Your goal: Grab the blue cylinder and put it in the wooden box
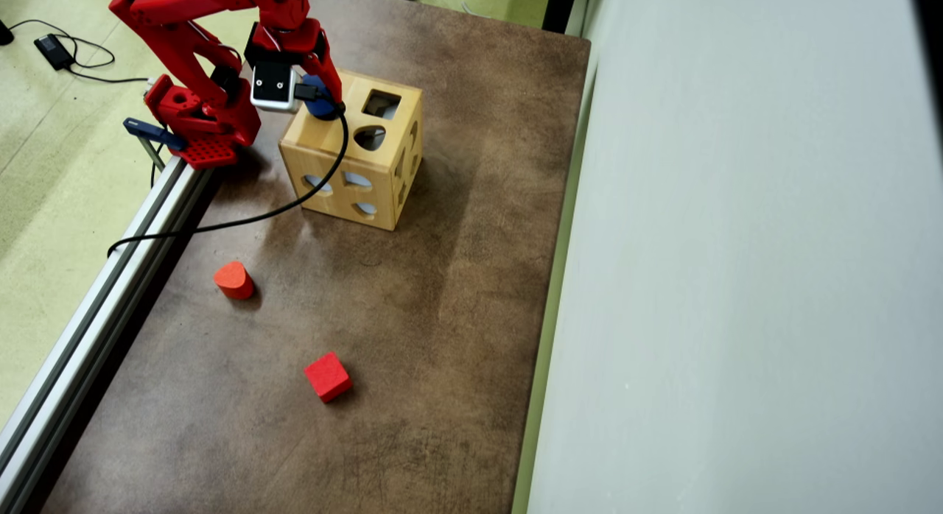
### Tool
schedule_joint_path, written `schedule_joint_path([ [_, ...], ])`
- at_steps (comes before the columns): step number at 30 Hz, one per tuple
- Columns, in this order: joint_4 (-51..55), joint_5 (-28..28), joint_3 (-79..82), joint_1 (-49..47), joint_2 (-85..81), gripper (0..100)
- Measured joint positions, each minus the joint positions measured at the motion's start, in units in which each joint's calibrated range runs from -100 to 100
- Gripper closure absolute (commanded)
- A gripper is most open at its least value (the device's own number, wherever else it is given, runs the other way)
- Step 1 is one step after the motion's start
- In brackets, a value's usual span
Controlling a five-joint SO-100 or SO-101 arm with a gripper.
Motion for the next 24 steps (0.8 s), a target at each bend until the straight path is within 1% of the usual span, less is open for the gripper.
schedule_joint_path([
  [5,-0.32,0.00,0.00,0.00,1.36,93],
  [9,-2.50,0.00,0.00,0.00,2.03,93],
  [24,-2.99,0.00,1.08,0.00,2.03,93],
])
